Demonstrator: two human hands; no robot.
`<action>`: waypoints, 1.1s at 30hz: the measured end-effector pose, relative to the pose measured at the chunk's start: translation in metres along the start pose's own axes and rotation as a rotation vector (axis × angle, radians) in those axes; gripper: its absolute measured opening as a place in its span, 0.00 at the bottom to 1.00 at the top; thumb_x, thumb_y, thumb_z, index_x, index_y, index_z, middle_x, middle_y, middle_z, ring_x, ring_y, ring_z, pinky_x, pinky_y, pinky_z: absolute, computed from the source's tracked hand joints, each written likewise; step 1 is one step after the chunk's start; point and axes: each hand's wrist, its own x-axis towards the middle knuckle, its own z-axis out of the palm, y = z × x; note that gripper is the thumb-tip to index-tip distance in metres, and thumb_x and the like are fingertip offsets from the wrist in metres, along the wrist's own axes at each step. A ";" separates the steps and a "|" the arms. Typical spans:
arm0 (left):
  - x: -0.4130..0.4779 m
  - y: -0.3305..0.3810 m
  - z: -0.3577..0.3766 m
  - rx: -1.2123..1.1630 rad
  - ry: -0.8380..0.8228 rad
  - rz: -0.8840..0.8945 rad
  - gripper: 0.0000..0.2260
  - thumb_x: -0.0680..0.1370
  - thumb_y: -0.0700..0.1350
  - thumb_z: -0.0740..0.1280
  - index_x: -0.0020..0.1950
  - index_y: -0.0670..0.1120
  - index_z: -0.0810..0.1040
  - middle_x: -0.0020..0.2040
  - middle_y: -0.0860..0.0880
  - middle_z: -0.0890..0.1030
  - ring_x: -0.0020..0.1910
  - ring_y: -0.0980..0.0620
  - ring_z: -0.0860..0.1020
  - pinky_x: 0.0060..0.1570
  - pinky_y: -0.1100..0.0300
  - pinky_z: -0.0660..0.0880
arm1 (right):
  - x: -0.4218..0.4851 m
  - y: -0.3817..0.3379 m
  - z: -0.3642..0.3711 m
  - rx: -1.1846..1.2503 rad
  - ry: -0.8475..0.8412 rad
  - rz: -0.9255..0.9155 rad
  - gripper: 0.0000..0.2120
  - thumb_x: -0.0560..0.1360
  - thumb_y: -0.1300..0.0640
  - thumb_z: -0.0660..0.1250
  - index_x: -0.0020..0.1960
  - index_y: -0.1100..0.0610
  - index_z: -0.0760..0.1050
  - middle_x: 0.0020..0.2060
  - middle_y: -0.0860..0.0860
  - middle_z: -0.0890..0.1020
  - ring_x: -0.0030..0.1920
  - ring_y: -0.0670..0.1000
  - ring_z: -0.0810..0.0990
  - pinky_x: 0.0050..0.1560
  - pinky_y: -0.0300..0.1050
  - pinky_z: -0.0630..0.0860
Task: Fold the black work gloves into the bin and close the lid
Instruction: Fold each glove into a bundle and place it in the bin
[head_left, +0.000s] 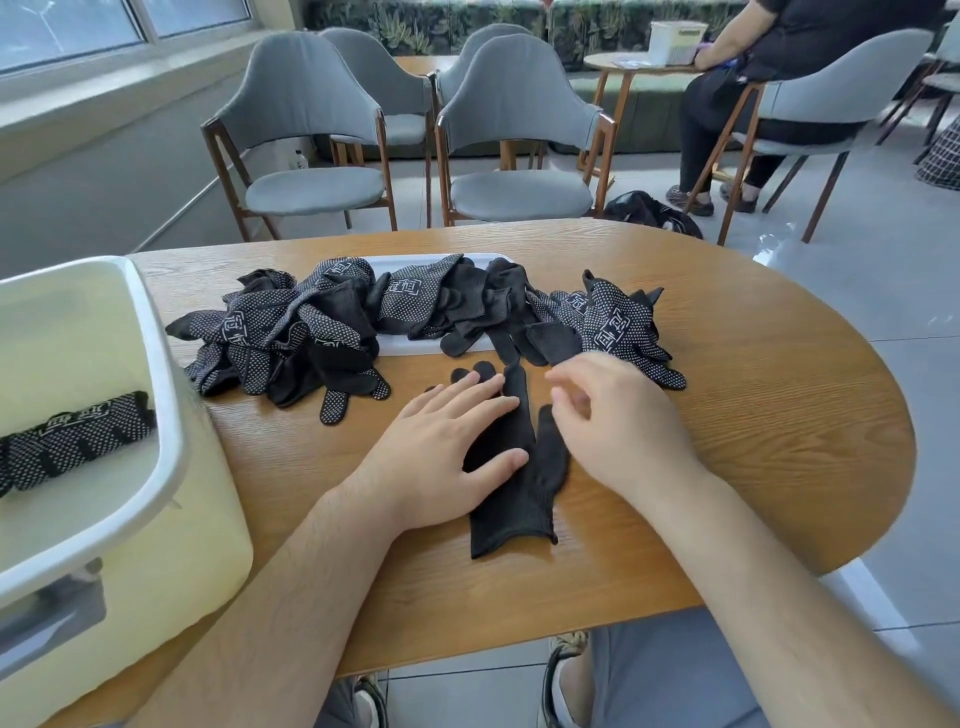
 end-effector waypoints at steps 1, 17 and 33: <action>0.000 0.000 0.000 -0.012 0.014 0.004 0.28 0.80 0.69 0.54 0.79 0.61 0.62 0.81 0.63 0.54 0.81 0.61 0.47 0.79 0.59 0.43 | 0.011 0.003 0.002 -0.066 0.025 0.003 0.09 0.78 0.56 0.67 0.56 0.52 0.83 0.53 0.47 0.83 0.53 0.53 0.79 0.53 0.49 0.76; 0.004 0.001 -0.003 -0.087 0.131 -0.011 0.18 0.81 0.63 0.60 0.66 0.57 0.76 0.73 0.63 0.70 0.74 0.62 0.63 0.69 0.64 0.53 | 0.039 0.028 0.021 -0.383 0.151 0.085 0.13 0.74 0.46 0.69 0.55 0.50 0.84 0.65 0.50 0.78 0.65 0.59 0.69 0.62 0.54 0.60; 0.003 0.001 -0.004 -0.113 0.154 -0.021 0.16 0.82 0.60 0.60 0.65 0.57 0.77 0.72 0.63 0.71 0.72 0.63 0.64 0.66 0.66 0.53 | 0.089 0.019 -0.038 0.173 0.285 0.223 0.07 0.85 0.56 0.58 0.56 0.56 0.74 0.46 0.50 0.80 0.45 0.51 0.77 0.41 0.43 0.68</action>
